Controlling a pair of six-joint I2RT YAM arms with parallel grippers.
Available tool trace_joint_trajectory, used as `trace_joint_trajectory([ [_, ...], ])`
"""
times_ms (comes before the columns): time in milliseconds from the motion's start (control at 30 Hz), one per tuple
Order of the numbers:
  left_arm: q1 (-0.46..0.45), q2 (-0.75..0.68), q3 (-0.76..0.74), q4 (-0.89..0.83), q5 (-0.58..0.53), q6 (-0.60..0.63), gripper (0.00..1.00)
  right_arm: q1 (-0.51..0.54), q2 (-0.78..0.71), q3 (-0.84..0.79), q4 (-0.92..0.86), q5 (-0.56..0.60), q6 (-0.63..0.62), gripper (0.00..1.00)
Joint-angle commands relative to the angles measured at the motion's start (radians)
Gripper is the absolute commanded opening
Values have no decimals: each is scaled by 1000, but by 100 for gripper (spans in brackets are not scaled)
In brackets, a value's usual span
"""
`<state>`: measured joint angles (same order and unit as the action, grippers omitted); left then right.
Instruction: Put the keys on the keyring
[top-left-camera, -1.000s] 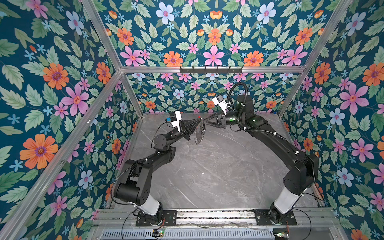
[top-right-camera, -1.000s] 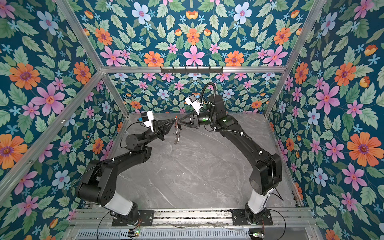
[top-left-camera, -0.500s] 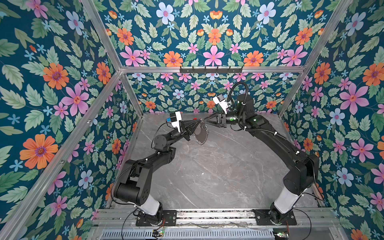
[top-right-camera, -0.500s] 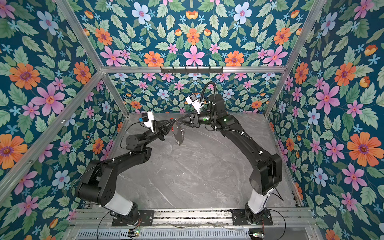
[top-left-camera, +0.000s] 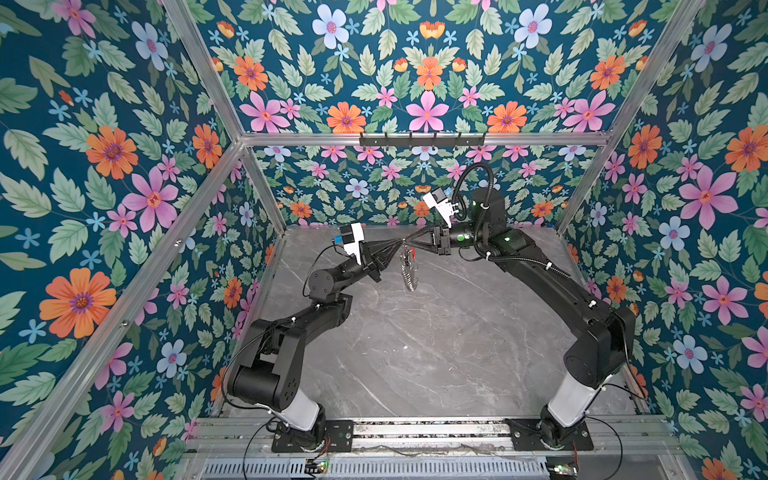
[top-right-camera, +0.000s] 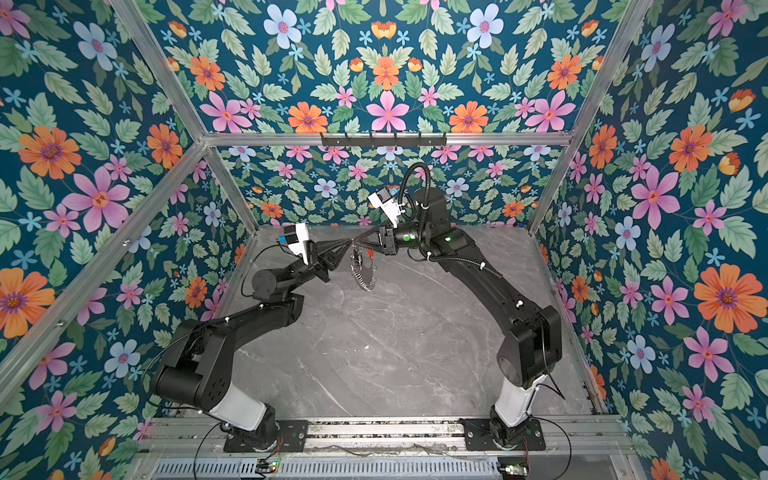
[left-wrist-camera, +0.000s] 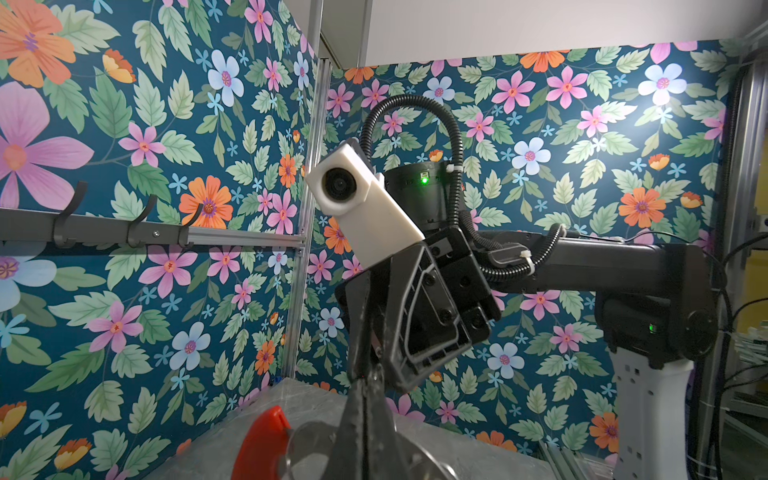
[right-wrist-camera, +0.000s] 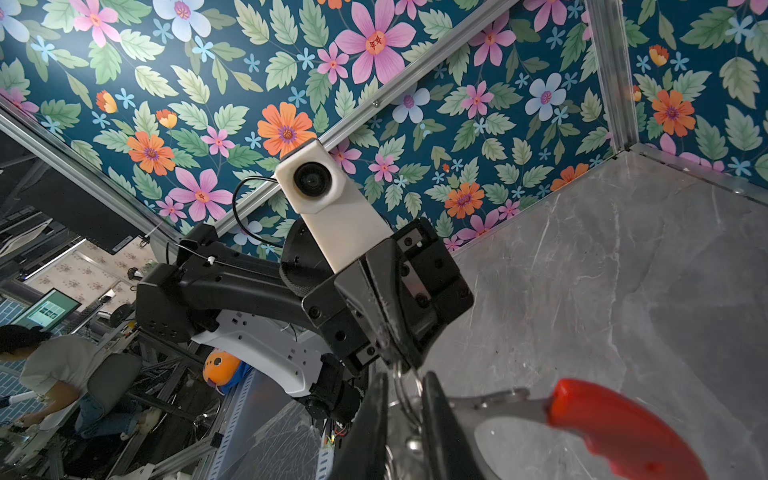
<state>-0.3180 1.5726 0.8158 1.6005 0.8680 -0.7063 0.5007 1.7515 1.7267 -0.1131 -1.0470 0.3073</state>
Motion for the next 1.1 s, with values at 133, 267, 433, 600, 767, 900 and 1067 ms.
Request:
trace_joint_trajectory([
  [133, 0, 0, 6, 70, -1, -10, 0, 2, 1, 6, -17, -6, -29, 7],
  [267, 1, -2, 8, 70, -1, -12, 0, 2, -3, 8, -27, 7, -41, 1],
  [433, 1, -2, 9, 70, 0, -14, 0, 2, 2, 14, -38, 10, -47, 0],
  [600, 2, -2, 7, 70, -1, -14, 0, 3, 11, 26, -60, 21, -61, 0],
  [767, 2, -2, 0, 69, 7, -1, 0, 4, 24, 46, -97, 33, -84, 0],
  [900, 44, -44, -22, 0, 52, 63, 14, 5, 30, 67, -171, 62, -146, 0],
  [1067, 80, -173, 57, -657, 216, 472, 31, 10, 57, 120, -361, 146, -302, 0],
])
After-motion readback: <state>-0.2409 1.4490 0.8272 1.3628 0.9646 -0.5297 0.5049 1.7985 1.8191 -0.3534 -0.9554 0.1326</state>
